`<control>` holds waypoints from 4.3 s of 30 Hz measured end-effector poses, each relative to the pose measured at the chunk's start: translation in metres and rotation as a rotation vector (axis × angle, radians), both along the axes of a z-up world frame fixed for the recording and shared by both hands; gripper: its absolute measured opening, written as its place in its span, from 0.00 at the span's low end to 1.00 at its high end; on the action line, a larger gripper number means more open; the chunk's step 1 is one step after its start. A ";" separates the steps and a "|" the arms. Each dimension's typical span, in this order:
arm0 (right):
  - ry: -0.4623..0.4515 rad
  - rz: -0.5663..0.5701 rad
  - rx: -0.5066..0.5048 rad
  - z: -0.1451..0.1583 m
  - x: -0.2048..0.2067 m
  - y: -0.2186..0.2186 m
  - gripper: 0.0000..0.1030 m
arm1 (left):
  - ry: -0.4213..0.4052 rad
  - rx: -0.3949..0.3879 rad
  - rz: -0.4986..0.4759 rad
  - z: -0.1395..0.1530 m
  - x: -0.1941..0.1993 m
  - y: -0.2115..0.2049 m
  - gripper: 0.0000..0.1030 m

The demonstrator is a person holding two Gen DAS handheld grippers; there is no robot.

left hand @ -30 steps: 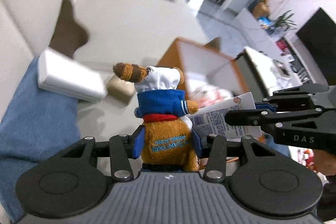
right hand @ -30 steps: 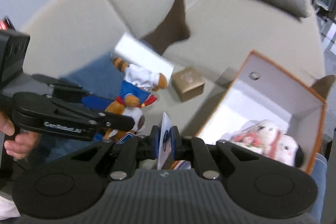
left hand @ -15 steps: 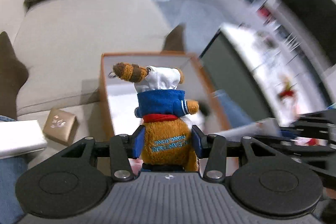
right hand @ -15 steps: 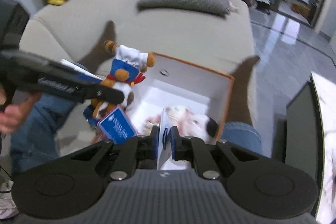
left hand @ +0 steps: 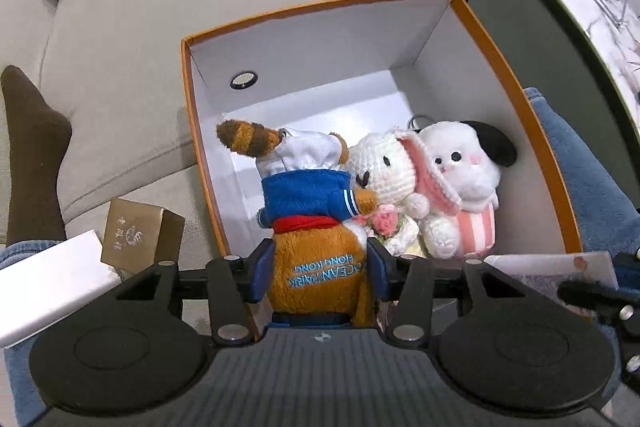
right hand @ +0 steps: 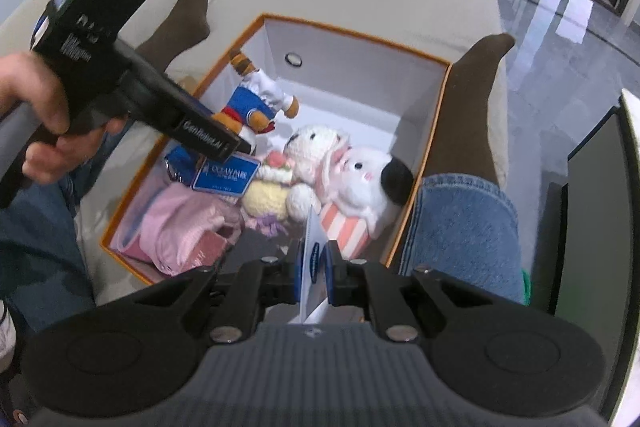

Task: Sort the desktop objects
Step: 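Lower the duck plush into the box and open the left gripper while the right holds the card above, then lower the white card into the box and open the right gripper, then grasp the brown cube with right gripper while left grasps the white box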

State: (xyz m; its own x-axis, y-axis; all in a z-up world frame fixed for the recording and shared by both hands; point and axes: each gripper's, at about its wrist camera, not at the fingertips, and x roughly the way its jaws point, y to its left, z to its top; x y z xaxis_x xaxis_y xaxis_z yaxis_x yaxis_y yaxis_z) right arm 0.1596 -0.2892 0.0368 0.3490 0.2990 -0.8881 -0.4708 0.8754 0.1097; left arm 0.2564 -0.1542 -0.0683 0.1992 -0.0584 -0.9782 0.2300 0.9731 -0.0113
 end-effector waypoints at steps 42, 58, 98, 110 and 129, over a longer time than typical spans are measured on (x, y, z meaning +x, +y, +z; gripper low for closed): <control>0.279 -0.042 -0.002 -0.056 0.006 0.017 0.11 | -0.129 -0.050 -0.125 0.039 -0.029 0.004 0.23; 0.337 -0.039 -0.025 -0.058 0.014 0.029 0.12 | -0.228 -0.134 -0.028 0.067 -0.075 0.050 0.23; -0.089 0.427 -0.098 0.004 0.044 0.211 0.40 | -0.262 0.148 0.113 0.074 -0.086 0.241 0.56; -0.065 0.604 -0.227 -0.053 0.082 0.264 0.47 | -0.257 0.470 -0.439 0.011 -0.090 0.174 0.59; 0.011 0.749 -0.238 -0.091 0.119 0.295 0.62 | -0.172 0.808 -0.937 -0.081 -0.097 0.139 0.74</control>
State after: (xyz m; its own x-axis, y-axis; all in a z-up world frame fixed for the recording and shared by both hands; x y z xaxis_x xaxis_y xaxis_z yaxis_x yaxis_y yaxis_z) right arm 0.2786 0.0060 -0.0540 0.1204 0.2522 -0.9601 -0.9448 0.3260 -0.0329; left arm 0.1595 -0.0149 -0.1491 0.5339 0.3581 -0.7660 0.7772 0.1489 0.6114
